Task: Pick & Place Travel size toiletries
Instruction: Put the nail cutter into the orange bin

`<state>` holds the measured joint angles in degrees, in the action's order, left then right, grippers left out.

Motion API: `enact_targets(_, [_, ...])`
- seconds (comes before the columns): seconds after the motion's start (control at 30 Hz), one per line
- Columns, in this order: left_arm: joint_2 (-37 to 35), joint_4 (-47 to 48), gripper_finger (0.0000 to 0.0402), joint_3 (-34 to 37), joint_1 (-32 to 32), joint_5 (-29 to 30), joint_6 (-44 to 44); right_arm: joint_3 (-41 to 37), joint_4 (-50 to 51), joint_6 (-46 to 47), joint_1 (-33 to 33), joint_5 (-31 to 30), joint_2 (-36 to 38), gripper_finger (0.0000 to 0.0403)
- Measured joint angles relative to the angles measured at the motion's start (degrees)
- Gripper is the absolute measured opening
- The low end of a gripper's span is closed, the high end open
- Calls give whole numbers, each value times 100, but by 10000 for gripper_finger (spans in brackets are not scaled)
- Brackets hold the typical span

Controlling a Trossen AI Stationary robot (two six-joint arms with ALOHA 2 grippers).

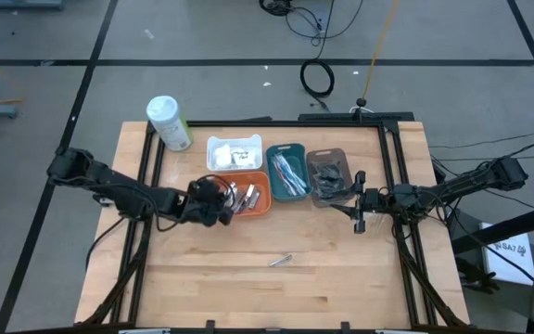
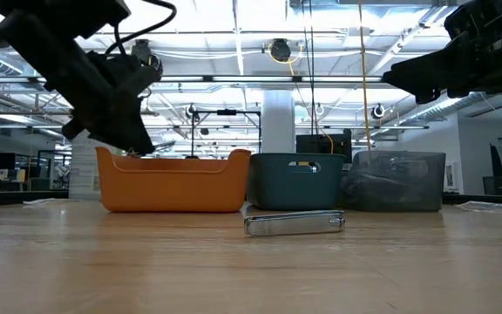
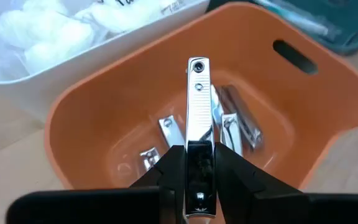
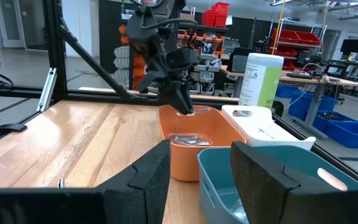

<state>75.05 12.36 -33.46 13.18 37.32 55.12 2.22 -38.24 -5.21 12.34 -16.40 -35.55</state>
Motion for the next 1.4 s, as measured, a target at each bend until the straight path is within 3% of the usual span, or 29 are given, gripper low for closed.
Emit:
enact_targets(0.2, [-2, -58, 87, 12, -100, -19, 91, 1, -6, 0, -1, 0, 2, 155])
enact_targets(0.6, [-2, -72, 90, 12, -95, -24, 91, 0, -6, 0, 0, 0, 2, 155])
enact_targets(0.73, [-2, -640, 90, 12, -95, -258, 148, 1, -6, 2, 0, 1, 2, 155])
enact_targets(0.97, [-2, -3184, 90, 12, 83, -1811, -1581, 0, -6, 0, -1, 1, 1, 155])
enact_targets(1.1, [-2, -4448, 90, 12, 491, -2298, -2921, 2, -6, 0, -1, 0, 2, 155])
enact_targets(1.27, [226, -5058, 90, 6, 1175, -2099, -4493, 1, -6, 0, 0, 1, 2, 155])
enact_targets(1.4, [692, -5196, 90, -180, 1563, -1124, -4374, 0, -8, 1, 0, 1, 2, 155])
